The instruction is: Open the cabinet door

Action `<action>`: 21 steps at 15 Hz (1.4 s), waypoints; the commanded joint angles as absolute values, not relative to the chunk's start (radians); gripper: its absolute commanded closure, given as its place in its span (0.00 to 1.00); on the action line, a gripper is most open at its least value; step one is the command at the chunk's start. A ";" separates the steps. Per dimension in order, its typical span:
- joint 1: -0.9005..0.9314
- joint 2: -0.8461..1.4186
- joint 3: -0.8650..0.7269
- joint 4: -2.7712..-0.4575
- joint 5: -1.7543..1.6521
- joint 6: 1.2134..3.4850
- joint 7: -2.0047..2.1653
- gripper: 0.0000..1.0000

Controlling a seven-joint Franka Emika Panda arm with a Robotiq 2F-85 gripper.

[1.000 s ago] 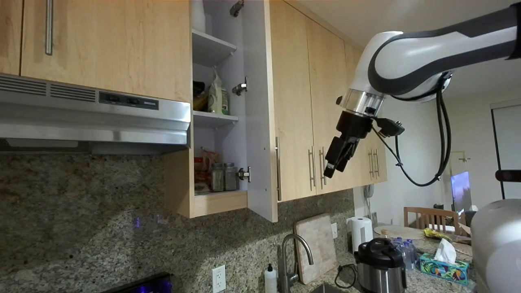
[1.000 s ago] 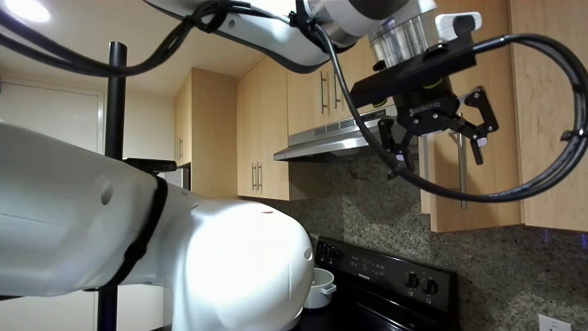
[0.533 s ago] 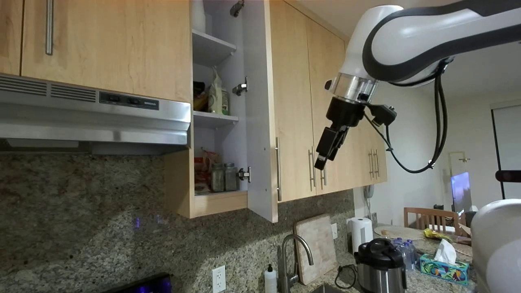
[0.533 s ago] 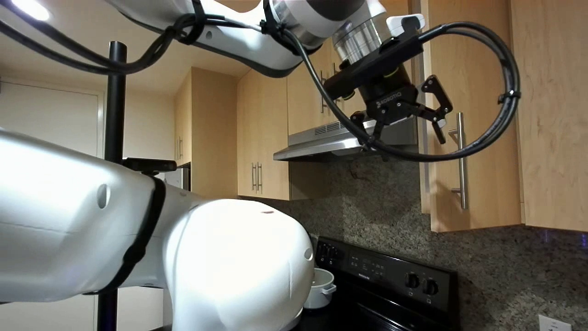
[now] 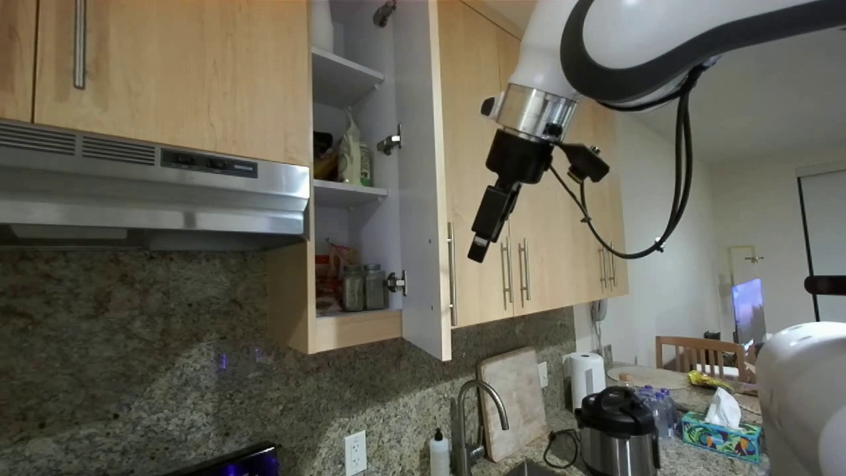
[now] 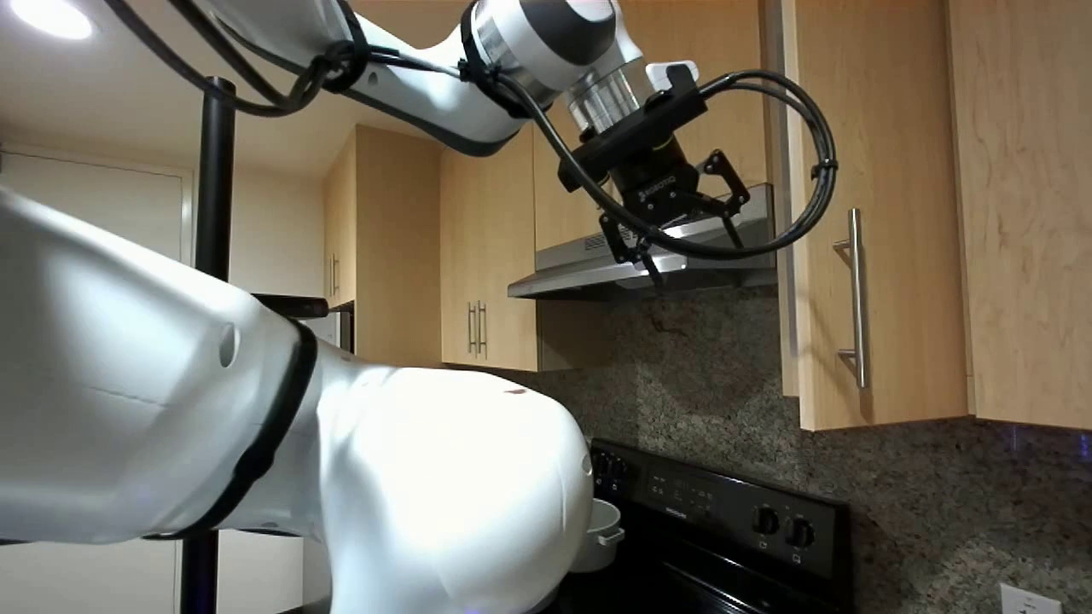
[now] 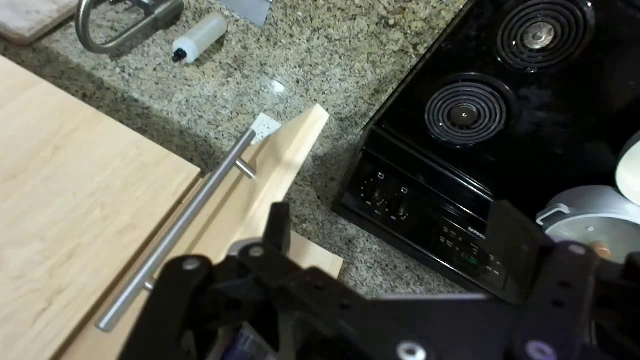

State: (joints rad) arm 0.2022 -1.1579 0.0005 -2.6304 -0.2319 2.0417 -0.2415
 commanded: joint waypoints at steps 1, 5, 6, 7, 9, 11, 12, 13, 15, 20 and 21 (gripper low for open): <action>0.212 -1.027 0.038 -2.574 -0.216 2.154 -0.233 0.00; 0.167 -0.912 0.064 -2.552 -0.191 2.431 -0.099 0.00; 0.163 -0.880 0.065 -2.543 -0.170 2.482 -0.058 0.00; 0.148 -0.852 0.074 -2.535 -0.156 2.522 -0.015 0.00; 0.104 -0.808 0.108 -2.526 -0.134 2.598 0.074 0.00; 0.043 -0.771 0.147 -2.515 -0.133 2.657 0.162 0.00; 0.012 -0.760 0.165 -2.511 -0.138 2.681 0.199 0.00; -0.031 -0.751 0.189 -2.508 -0.142 2.708 0.252 0.00; -0.118 -0.752 0.240 -2.507 -0.153 2.740 0.350 0.00; -0.354 -0.802 0.390 -2.519 -0.170 2.764 0.588 0.00; -0.394 -0.814 0.415 -2.520 -0.170 2.764 0.627 0.00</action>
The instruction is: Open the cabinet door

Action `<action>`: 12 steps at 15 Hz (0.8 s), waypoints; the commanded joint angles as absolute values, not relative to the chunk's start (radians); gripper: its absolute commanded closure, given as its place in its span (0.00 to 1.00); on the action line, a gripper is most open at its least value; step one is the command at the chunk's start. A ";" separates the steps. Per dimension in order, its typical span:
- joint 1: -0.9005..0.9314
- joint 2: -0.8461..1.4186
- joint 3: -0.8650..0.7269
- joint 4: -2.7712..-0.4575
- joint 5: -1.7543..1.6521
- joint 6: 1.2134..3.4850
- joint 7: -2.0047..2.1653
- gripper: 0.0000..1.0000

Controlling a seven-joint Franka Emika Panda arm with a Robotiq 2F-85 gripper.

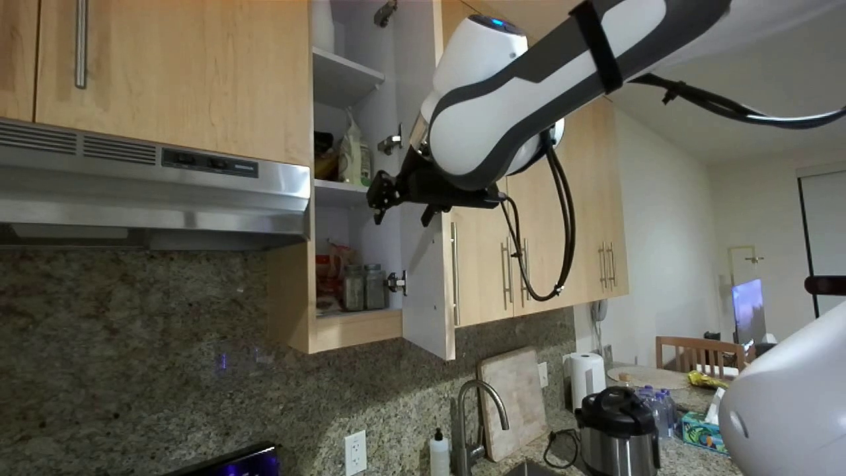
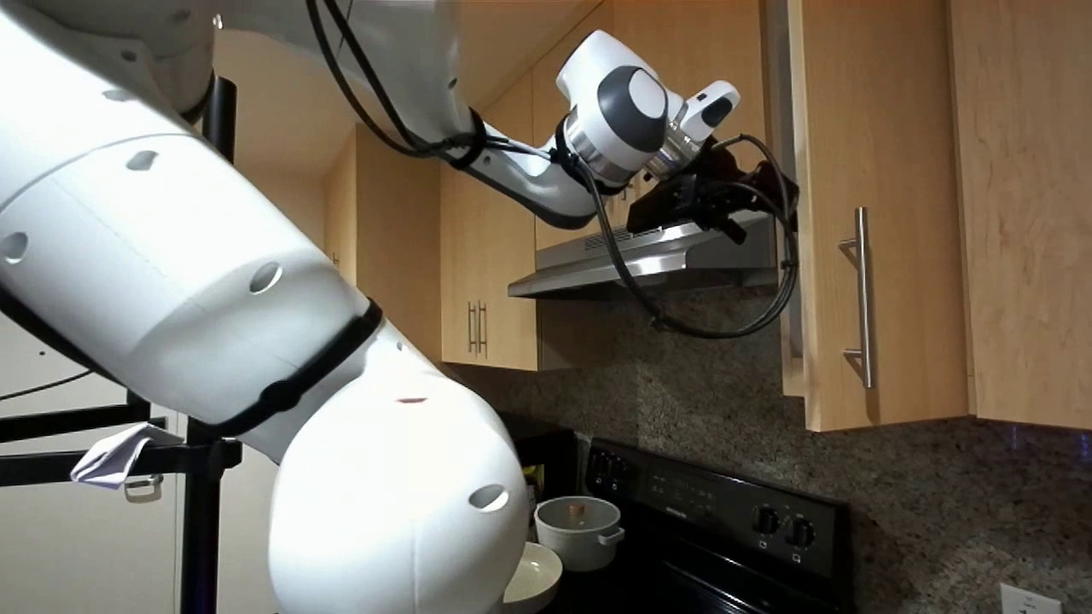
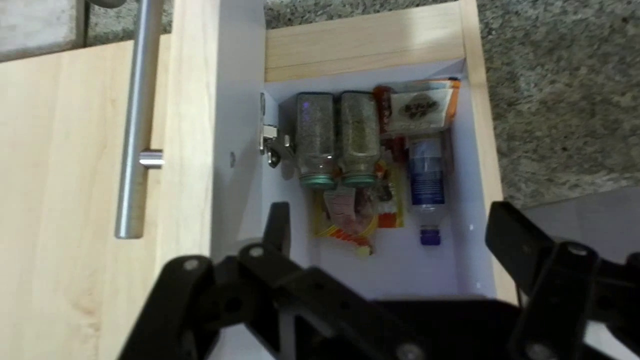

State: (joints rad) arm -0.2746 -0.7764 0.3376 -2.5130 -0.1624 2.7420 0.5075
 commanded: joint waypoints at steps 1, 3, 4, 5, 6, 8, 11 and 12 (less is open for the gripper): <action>-0.428 -0.824 0.435 -2.522 -0.169 2.770 0.662 0.00; -0.474 -0.846 0.458 -2.527 -0.173 2.767 0.717 0.00; -0.491 -0.858 0.463 -2.532 -0.174 2.764 0.738 0.00; -0.504 -0.869 0.465 -2.536 -0.176 2.764 0.755 0.00; -0.518 -0.880 0.465 -2.540 -0.178 2.765 0.769 0.00; -0.532 -0.898 0.453 -2.548 -0.179 2.762 0.779 0.00; -0.537 -0.925 0.424 -2.571 -0.177 2.761 0.765 0.00; -0.507 -0.920 0.395 -2.578 -0.172 2.753 0.730 0.00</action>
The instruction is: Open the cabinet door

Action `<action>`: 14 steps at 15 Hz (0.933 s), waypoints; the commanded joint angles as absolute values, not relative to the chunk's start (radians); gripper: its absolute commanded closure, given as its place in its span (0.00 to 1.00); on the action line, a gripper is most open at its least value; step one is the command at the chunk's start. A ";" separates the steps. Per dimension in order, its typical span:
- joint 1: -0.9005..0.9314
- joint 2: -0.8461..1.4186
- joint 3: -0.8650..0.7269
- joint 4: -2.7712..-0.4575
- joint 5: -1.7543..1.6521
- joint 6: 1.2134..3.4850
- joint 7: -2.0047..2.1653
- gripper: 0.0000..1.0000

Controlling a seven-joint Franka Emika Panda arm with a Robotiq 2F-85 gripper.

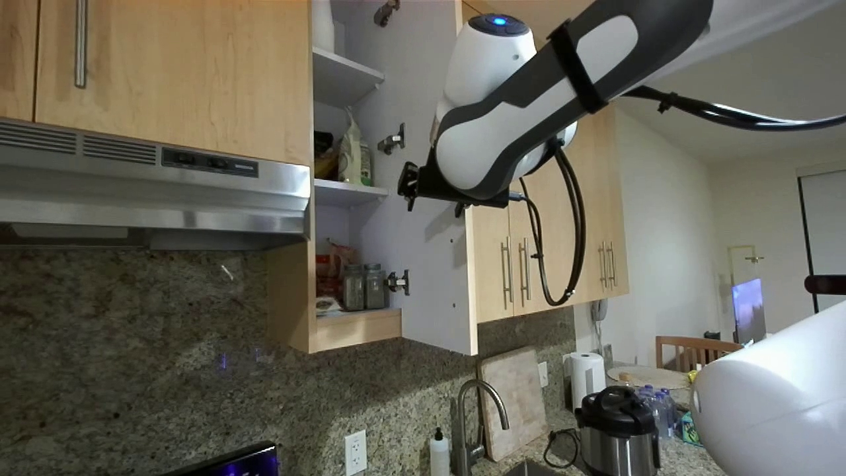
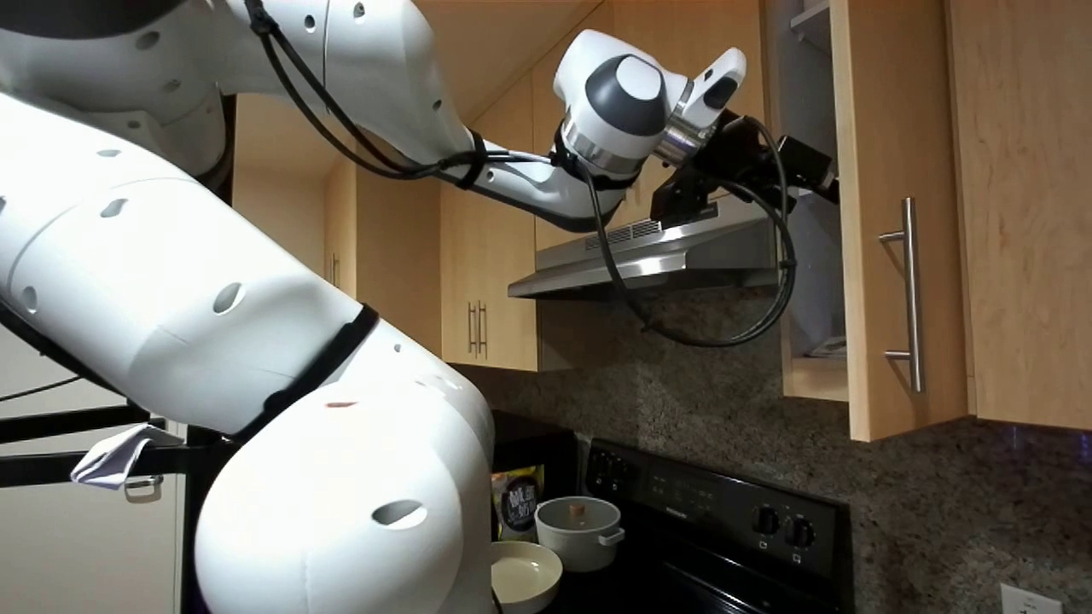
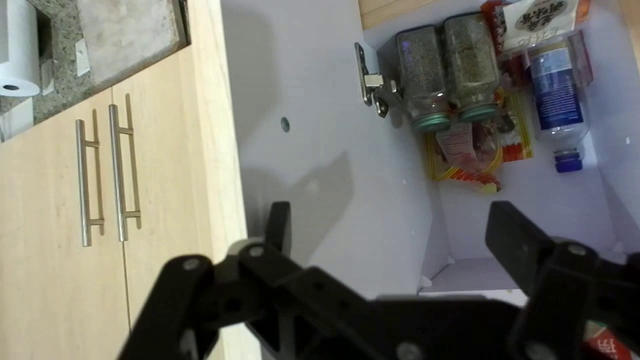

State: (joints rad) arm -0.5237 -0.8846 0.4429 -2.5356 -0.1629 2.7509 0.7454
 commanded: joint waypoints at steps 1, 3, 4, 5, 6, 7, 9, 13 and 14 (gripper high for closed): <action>-0.495 -0.918 0.377 -2.584 -0.169 2.747 0.717 0.00; -0.446 -0.906 0.318 -2.597 -0.155 2.730 0.667 0.00; -0.399 -0.899 0.273 -2.605 -0.143 2.712 0.622 0.00; -0.361 -0.894 0.234 -2.609 -0.132 2.693 0.581 0.00; -0.289 -0.882 0.171 -2.617 -0.107 2.667 0.514 0.00; -0.249 -0.890 0.129 -2.628 -0.091 2.647 0.469 0.00; -0.164 -0.918 0.046 -2.649 -0.044 2.571 0.361 0.00; -0.072 -0.962 -0.022 -2.650 -0.015 2.327 0.221 0.00; -0.057 -0.970 -0.026 -2.646 -0.016 2.265 0.194 0.00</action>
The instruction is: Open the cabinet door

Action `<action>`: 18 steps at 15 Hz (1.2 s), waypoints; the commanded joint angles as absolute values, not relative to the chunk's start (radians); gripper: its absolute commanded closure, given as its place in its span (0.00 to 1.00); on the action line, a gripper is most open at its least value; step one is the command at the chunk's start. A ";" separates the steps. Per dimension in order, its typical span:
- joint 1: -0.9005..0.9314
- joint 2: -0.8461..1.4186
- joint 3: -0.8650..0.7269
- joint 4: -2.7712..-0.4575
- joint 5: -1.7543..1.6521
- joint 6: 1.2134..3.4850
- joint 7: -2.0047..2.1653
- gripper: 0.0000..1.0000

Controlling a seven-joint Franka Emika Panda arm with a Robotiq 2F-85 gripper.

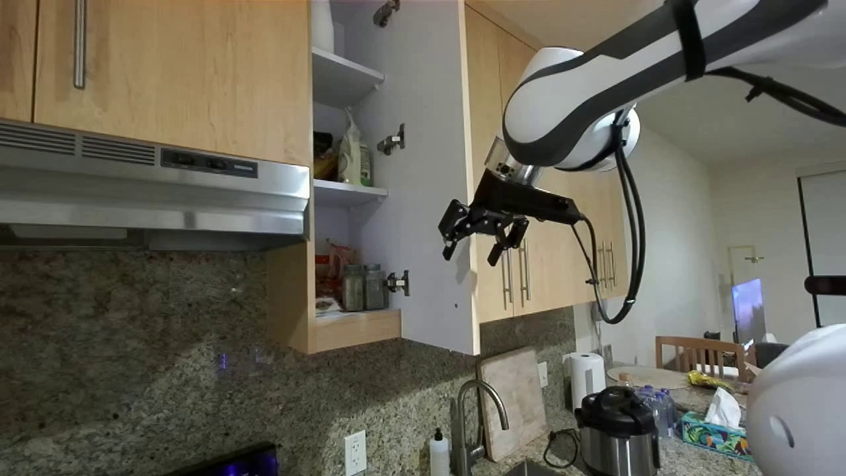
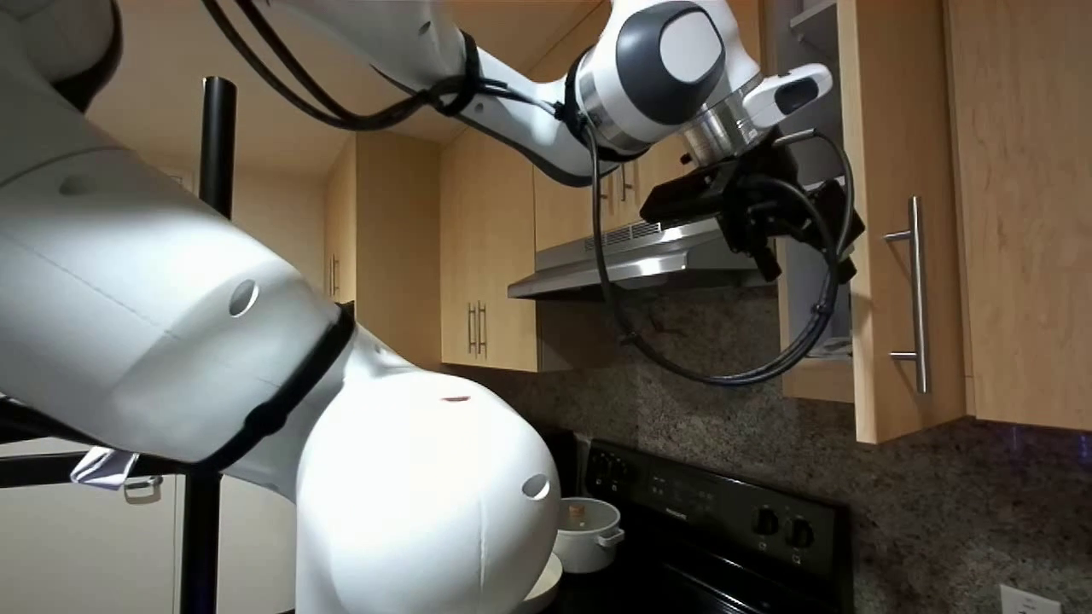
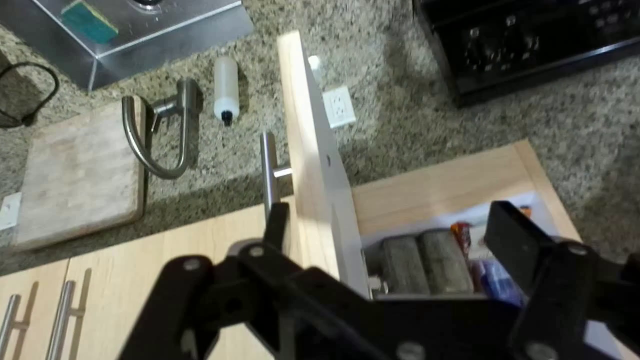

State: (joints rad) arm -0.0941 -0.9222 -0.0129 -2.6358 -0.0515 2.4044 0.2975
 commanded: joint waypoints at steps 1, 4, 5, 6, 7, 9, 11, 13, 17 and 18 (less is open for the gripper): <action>-0.038 -0.978 -0.027 -2.641 -0.013 2.204 0.172 0.00; -0.020 -0.982 0.003 -2.638 -0.034 2.033 0.134 0.00; -0.014 -0.980 0.009 -2.639 -0.040 1.982 0.119 0.00; -0.005 -0.984 0.013 -2.647 -0.048 1.943 0.097 0.00; 0.008 -0.985 0.015 -2.655 -0.049 1.908 0.073 0.00; 0.022 -0.992 0.034 -2.681 -0.056 1.877 0.052 0.00; 0.035 -1.008 0.052 -2.703 -0.056 1.870 0.053 0.00; 0.048 -1.031 0.067 -2.721 -0.050 1.876 0.063 0.00; 0.062 -1.093 0.095 -2.744 -0.048 1.875 0.081 0.00; 0.066 -1.112 0.101 -2.746 -0.047 1.869 0.083 0.00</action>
State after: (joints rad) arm 0.0571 -1.0339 0.0819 -2.7148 -0.0486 1.8885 0.0845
